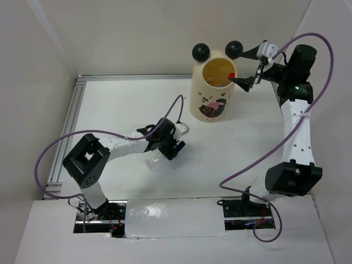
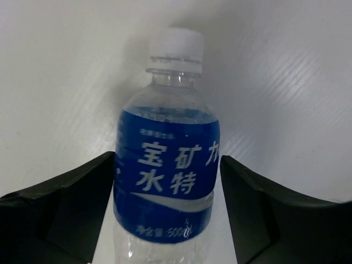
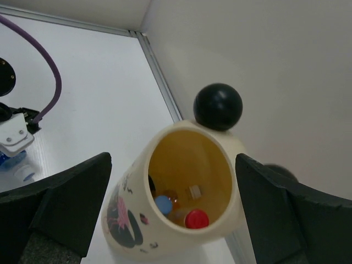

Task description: Put the plastic bottles in the bin

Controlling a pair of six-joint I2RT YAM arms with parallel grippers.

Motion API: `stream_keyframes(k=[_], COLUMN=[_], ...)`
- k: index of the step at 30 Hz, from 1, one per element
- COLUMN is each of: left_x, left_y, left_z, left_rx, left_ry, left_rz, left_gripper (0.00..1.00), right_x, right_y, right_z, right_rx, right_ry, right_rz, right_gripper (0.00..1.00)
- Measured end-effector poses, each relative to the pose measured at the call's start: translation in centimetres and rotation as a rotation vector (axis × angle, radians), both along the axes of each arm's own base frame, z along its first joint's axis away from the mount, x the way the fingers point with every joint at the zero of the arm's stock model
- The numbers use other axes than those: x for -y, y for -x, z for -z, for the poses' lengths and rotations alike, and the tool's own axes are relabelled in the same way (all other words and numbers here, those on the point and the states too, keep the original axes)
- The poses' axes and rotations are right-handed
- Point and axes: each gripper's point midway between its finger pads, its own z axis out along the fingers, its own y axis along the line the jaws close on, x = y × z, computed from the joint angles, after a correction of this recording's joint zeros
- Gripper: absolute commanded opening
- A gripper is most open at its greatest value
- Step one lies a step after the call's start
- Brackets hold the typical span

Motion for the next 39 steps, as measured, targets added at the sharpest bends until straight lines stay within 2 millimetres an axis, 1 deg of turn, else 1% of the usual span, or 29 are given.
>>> stream_keyframes(k=[2, 3, 4, 5, 6, 7, 8, 11, 14, 15, 16, 19, 20, 21, 22, 23, 24, 25, 26, 27, 28, 29, 30, 31, 33, 35, 37, 38, 39], left_x=[-0.6, -1.0, -1.2, -1.1, -1.1, -1.1, -1.1, -1.2, -1.4, -1.6, -1.3, -0.5, -0.1, 0.4, 0.9, 1.6, 2.2, 3.0, 3.8, 4.5, 5.4, 6.2, 6.8, 7.2, 8.1, 8.6, 9.3, 9.8, 10.5], left_y=[1.0, 1.5, 1.6, 1.6, 1.7, 1.8, 1.9, 1.9, 1.9, 2.0, 1.8, 1.2, 0.8, 0.3, -0.2, -0.8, -1.3, -2.0, -2.7, -3.2, -3.9, -4.5, -4.9, -5.1, -5.4, -5.4, -5.9, -6.3, -7.0], left_z=[1.5, 2.3, 2.6, 2.5, 2.6, 2.6, 2.6, 2.5, 2.3, 2.3, 2.0, 0.5, -0.3, -1.3, -2.4, -4.0, -5.7, -8.0, -10.7, -13.5, -16.7, -20.3, -23.9, -27.1, -34.0, -39.8, -43.6, -45.1, -46.1], left_rx=[-0.049, -0.075, -0.077, -0.079, -0.082, -0.083, -0.087, -0.092, -0.093, -0.099, -0.092, -0.079, -0.069, -0.055, -0.036, -0.013, 0.011, 0.048, 0.093, 0.135, 0.193, 0.263, 0.331, 0.392, 0.538, 0.676, 0.780, 0.829, 0.864], left_ry=[-0.047, -0.072, -0.093, -0.097, -0.102, -0.109, -0.113, -0.127, -0.142, -0.151, -0.146, -0.135, -0.124, -0.108, -0.088, -0.062, -0.033, 0.009, 0.061, 0.116, 0.181, 0.257, 0.331, 0.398, 0.561, 0.720, 0.847, 0.903, 0.954], left_rz=[0.007, 0.011, 0.020, 0.026, 0.029, 0.032, 0.034, 0.031, 0.027, 0.026, 0.027, 0.027, 0.025, 0.023, 0.022, 0.022, 0.021, 0.020, 0.018, 0.017, 0.018, 0.023, 0.027, 0.032, 0.052, 0.066, 0.068, 0.067, 0.061], left_gripper=[0.90, 0.90, 0.90, 0.86, 0.86, 0.84, 0.80, 0.75, 0.60, 0.44, 0.35, 0.16, 0.05, 0.05, 0.05, 0.05, 0.05, 0.05, 0.05, 0.05, 0.05, 0.08, 0.08, 0.08, 0.10, 0.10, 0.10, 0.12, 0.12], right_x=[1.3, 1.7, 1.8, 1.6, 1.6, 1.5, 1.4, 1.3, 1.3, 1.3, 1.2, 1.2, 1.2, 1.3, 1.4, 1.4, 1.5, 1.5, 1.5, 1.5, 1.5, 1.4, 1.4, 1.4, 1.3, 1.3, 1.5, 1.5, 1.6], right_y=[0.7, 1.1, 1.4, 1.9, 2.1, 2.3, 2.6, 3.1, 3.4, 3.6, 3.8, 4.5, 4.8, 5.0, 5.3, 5.7, 6.0, 6.5, 7.1, 7.6, 8.3, 9.0, 9.7, 10.4, 11.6, 12.4, 12.8, 12.9, 13.0], right_z=[0.1, 0.3, 0.5, 0.9, 1.1, 1.3, 1.6, 2.4, 3.3, 3.6, 4.0, 5.4, 6.0, 6.5, 7.0, 7.5, 8.2, 8.7, 9.3, 9.9, 10.8, 11.5, 12.4, 13.3, 15.0, 16.5, 17.9, 18.6, 19.3], right_rx=[-0.015, -0.025, -0.033, -0.051, -0.057, -0.064, -0.072, -0.102, -0.122, -0.128, -0.141, -0.169, -0.179, -0.186, -0.192, -0.196, -0.200, -0.198, -0.204, -0.208, -0.220, -0.229, -0.241, -0.252, -0.279, -0.314, -0.348, -0.368, -0.382], right_ry=[-0.002, -0.003, -0.003, -0.006, -0.007, -0.007, -0.008, -0.016, -0.015, -0.013, -0.013, -0.009, -0.006, -0.001, 0.007, 0.019, 0.034, 0.052, 0.064, 0.078, 0.090, 0.098, 0.109, 0.117, 0.131, 0.142, 0.154, 0.160, 0.167], right_rz=[0.028, 0.037, 0.037, 0.026, 0.025, 0.020, 0.014, 0.002, 0.001, 0.001, 0.000, 0.002, 0.005, 0.011, 0.018, 0.027, 0.037, 0.044, 0.053, 0.064, 0.075, 0.083, 0.093, 0.101, 0.112, 0.119, 0.126, 0.130, 0.134], right_gripper=[1.00, 1.00, 1.00, 1.00, 1.00, 1.00, 1.00, 1.00, 1.00, 1.00, 1.00, 1.00, 0.95, 0.90, 0.83, 0.74, 0.39, 0.23, 0.10, 0.00, 0.00, 0.00, 0.00, 0.01, 0.04, 0.06, 0.06, 0.06, 0.06])
